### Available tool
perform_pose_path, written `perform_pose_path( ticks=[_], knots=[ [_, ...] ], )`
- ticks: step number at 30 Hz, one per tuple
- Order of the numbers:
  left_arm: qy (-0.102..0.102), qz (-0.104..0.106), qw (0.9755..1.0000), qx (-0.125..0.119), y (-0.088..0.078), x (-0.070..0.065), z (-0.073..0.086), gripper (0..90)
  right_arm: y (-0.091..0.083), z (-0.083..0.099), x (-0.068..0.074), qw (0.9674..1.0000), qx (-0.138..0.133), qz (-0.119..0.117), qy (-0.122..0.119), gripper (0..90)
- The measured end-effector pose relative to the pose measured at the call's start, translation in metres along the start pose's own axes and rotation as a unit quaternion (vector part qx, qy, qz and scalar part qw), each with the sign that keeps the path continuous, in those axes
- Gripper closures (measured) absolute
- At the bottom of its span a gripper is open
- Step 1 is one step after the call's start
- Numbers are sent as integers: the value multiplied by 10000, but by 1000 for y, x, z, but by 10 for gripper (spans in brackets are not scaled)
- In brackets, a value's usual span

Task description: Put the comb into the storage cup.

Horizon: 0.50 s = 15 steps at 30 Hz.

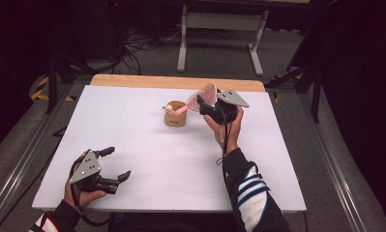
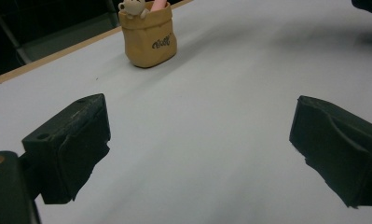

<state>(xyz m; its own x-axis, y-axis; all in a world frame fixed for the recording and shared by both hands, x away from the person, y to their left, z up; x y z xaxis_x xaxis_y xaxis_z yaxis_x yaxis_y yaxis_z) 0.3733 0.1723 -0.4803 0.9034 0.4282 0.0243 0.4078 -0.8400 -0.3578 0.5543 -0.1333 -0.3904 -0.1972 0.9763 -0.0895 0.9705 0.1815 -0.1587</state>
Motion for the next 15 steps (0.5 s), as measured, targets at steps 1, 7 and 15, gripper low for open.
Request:
perform_pose_path(
  ticks=[1,7,15],
  knots=[
    [1,-4,10000,4,0,0,0,60,1,0,0,10000,8,16,-13,263],
    [-2,0,10000,11,0,0,0,60,3,3,0,9998,94,146,-79,177],
    [6,8,10000,8,0,0,0,62,4,3,4,9996,98,136,-214,88]
  ],
)
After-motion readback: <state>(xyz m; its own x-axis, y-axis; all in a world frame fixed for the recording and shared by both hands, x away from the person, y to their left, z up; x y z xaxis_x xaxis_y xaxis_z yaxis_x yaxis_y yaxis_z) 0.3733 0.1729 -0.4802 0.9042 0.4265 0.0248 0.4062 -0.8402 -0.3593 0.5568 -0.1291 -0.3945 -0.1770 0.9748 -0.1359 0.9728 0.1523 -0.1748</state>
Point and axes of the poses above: each handheld gripper's, and its own axes: y roughly forward along the jaws, z roughly out of its underside, x roughly to its left, the point moved 8 cm from there along y, roughly forward along the jaws, and after that the axes turned 14 degrees about z, right-handed, at the moved point
